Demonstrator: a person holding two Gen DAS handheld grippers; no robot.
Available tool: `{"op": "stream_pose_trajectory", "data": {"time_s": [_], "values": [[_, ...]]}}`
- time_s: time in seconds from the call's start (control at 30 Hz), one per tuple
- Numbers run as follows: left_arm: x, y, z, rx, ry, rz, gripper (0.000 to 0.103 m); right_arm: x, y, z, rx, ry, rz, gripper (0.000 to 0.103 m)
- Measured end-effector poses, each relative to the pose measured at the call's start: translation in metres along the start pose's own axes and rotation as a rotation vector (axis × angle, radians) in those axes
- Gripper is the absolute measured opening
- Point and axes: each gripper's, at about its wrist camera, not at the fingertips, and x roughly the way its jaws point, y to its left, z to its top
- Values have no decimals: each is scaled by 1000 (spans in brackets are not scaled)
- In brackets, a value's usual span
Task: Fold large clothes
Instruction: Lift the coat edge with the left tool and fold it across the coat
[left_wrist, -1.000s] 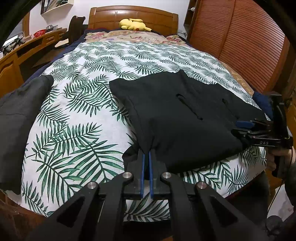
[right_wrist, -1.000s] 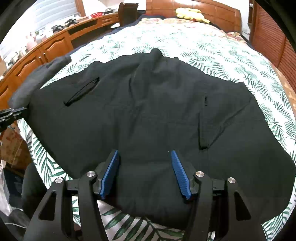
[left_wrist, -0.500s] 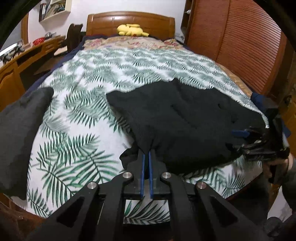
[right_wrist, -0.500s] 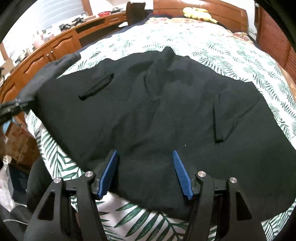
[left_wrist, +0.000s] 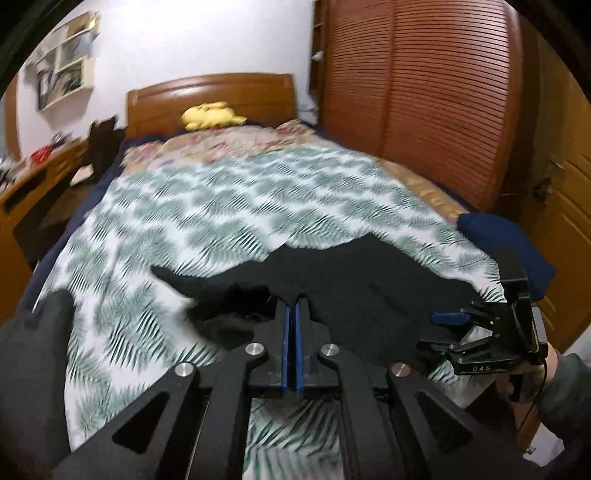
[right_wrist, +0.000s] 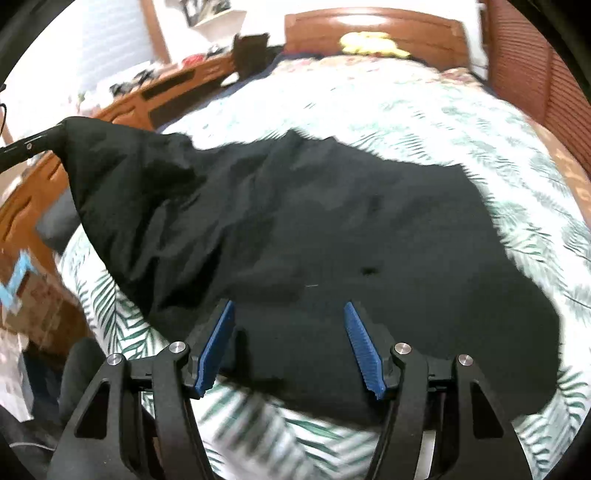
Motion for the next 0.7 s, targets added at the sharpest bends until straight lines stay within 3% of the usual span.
{"op": "stream_pose_trajectory", "data": {"time_s": [0.33,0.5,0.7], "values": [[59,-125,67,195,27,-203,0,-73,-88,-19,130,-111,-121,63],[95,-185,61,244,76,-271,0,-95,-118,-39,178,-127,-156,63],[130,-217,37,243,179,-314,0,-108,-138,-55,207,-140,-162,63]]}}
